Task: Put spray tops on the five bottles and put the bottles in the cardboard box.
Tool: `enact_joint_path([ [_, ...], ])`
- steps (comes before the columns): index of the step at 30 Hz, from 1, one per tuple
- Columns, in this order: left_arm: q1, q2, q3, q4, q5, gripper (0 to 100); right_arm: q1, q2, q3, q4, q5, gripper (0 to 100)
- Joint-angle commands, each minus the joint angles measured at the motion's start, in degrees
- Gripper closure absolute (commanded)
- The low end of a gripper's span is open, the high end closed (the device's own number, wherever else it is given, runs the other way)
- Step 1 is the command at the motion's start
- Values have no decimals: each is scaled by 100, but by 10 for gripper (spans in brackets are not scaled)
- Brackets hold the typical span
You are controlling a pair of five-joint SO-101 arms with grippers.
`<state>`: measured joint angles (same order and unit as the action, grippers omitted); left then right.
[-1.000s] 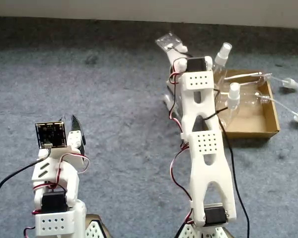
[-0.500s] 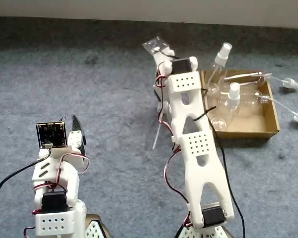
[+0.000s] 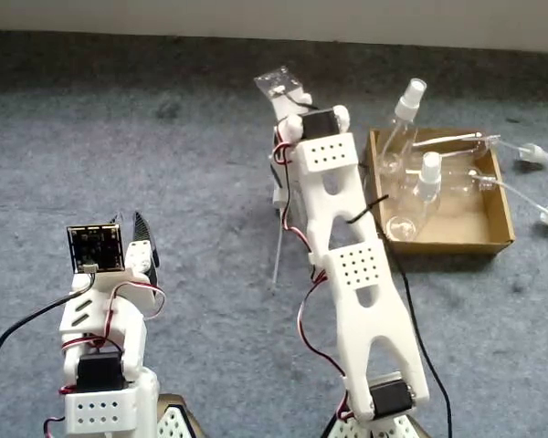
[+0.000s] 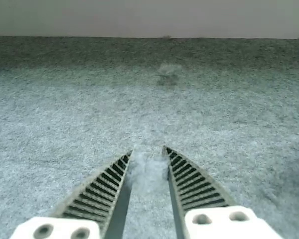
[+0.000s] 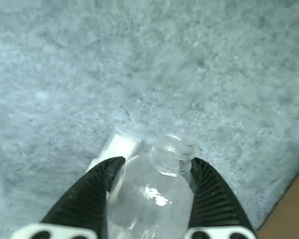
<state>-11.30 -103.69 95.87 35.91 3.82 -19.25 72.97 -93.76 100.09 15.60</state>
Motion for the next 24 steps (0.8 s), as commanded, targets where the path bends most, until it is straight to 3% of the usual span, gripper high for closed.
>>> enact_joint_path([
  [1,101,-13,119,-123,-53,944,470,-716,-558,127,-88,932],
  [8,101,-13,119,-123,-53,944,831,-1780,980,127,-97,932],
  [16,101,-13,119,-123,-53,944,804,-3635,3301,119,-97,932],
  [24,101,-13,119,-123,-53,944,822,-4444,4655,119,-70,933],
])
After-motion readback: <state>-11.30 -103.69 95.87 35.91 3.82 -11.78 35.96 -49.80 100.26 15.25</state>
